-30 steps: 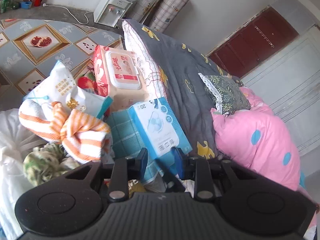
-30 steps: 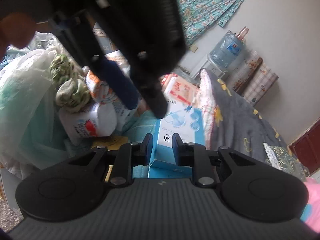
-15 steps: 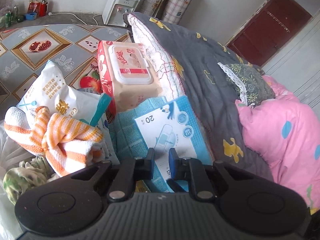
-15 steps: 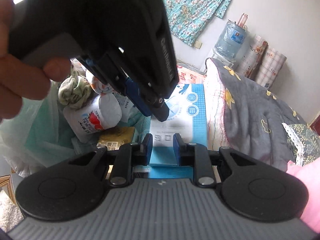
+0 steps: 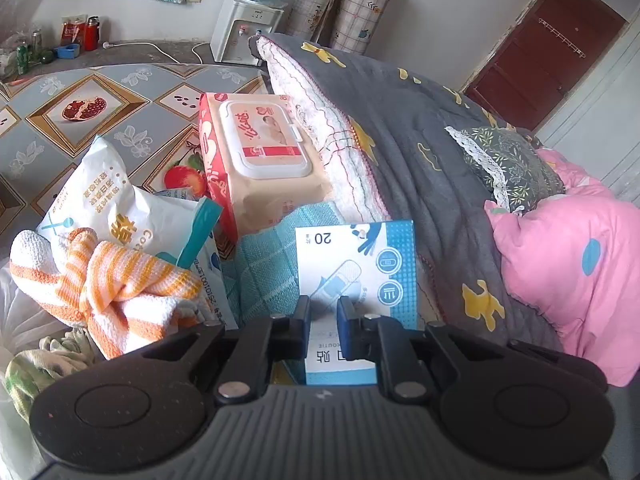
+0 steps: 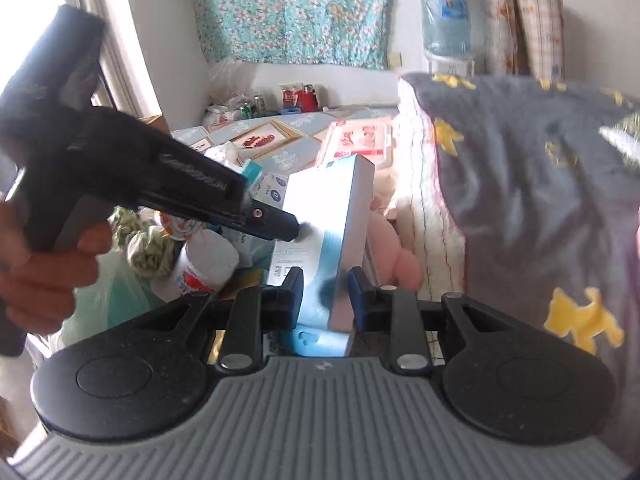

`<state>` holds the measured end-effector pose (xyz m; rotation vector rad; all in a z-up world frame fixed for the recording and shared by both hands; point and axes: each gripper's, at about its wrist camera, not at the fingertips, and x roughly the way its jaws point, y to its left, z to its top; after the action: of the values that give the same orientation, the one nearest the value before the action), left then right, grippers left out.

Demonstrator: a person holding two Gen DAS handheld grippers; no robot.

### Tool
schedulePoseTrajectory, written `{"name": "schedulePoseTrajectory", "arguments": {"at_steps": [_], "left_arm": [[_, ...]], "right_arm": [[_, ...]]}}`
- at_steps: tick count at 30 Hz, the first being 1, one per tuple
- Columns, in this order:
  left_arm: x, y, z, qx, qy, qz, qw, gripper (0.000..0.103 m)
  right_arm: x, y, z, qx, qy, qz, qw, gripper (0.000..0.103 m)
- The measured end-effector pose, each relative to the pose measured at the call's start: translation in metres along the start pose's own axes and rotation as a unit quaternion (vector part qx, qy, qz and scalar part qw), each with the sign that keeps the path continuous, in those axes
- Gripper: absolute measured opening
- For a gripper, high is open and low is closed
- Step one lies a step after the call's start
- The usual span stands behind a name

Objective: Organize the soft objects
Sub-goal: 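Lift the blue bandage box with the right tool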

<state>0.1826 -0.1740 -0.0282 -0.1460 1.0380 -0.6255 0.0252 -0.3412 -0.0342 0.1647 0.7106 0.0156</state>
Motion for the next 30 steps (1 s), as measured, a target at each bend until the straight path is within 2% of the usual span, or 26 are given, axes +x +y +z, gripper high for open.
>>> {"name": "schedulePoseTrajectory", "arguments": {"at_steps": [6,10,15,24,30], "left_arm": [[0.000,-0.004,0.000,0.011,-0.006,-0.008,0.9999,0.016],[0.000,-0.003,-0.003,0.013,-0.005,-0.022,0.9997,0.024],[0.000,0.000,-0.004,0.006,0.005,-0.037,0.9993,0.036],[0.009,0.010,-0.009,-0.019,0.036,-0.053,0.9978,0.038],[0.009,0.010,-0.010,-0.030,0.032,-0.050,0.9978,0.033]], "right_arm": [[0.018,-0.027,-0.003,0.095,0.015,0.026,0.995,0.022],[0.021,-0.038,-0.008,0.134,0.013,0.043,0.990,0.022],[0.023,-0.043,-0.009,0.152,0.010,0.053,0.987,0.024],[0.027,-0.048,-0.010,0.165,0.006,0.064,0.984,0.029],[0.025,-0.050,-0.011,0.177,0.001,0.069,0.982,0.030]]}}
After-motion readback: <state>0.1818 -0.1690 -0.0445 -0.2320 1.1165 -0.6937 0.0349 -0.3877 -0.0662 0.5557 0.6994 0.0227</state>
